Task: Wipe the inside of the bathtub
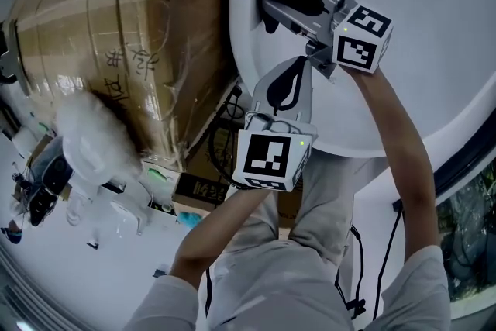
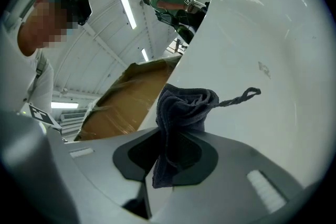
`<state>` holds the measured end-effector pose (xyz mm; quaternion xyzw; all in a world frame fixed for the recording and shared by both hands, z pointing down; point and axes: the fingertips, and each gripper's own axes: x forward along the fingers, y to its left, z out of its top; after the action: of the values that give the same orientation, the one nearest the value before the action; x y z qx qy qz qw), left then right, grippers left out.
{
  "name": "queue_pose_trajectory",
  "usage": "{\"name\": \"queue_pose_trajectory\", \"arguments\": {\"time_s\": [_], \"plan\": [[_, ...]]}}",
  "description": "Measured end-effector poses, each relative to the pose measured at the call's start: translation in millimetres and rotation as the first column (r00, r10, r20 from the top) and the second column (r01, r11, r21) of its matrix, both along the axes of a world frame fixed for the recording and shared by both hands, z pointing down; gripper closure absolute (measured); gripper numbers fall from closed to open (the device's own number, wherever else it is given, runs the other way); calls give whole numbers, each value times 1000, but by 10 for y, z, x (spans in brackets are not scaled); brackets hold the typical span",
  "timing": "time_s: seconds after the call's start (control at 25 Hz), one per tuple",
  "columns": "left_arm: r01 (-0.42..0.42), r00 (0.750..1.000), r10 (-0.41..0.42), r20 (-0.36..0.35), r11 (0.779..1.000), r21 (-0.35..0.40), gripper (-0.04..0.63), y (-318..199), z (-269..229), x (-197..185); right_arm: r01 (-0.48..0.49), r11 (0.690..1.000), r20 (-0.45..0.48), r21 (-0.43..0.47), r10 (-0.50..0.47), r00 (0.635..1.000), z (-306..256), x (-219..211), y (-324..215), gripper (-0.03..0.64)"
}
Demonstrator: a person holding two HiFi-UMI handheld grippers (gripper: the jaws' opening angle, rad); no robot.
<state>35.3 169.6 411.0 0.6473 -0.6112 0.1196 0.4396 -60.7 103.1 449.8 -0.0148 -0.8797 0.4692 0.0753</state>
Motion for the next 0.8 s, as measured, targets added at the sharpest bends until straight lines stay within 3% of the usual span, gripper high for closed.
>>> {"name": "queue_pose_trajectory", "arguments": {"time_s": [0.16, 0.24, 0.36, 0.48, 0.6, 0.8], "plan": [[0, 1000, 0, -2, 1000, -2, 597, 70, -82, 25, 86, 996, 158, -27, -80, 984, -407, 110, 163, 566], [-10, 1000, 10, -2, 1000, -4, 597, 84, -87, 58, 66, 998, 165, -12, -63, 984, -387, 275, 78, 566], [-12, 1000, 12, -5, 1000, 4, 597, 61, -101, 81, -31, 999, 27, -10, 31, 999, 162, 562, -192, 566], [3, 1000, -2, -20, 999, 34, 597, -25, -137, 80, -70, 998, -139, 2, 70, 988, 865, 772, -326, 566], [-6, 999, 8, -33, 999, 49, 597, -100, -102, 71, -26, 999, -285, 23, 32, 958, 1503, 852, -304, 566], [15, 998, -14, -55, 1000, 5, 597, -101, 38, 21, 51, 999, -471, 8, -41, 881, 2325, 893, -125, 566]]}}
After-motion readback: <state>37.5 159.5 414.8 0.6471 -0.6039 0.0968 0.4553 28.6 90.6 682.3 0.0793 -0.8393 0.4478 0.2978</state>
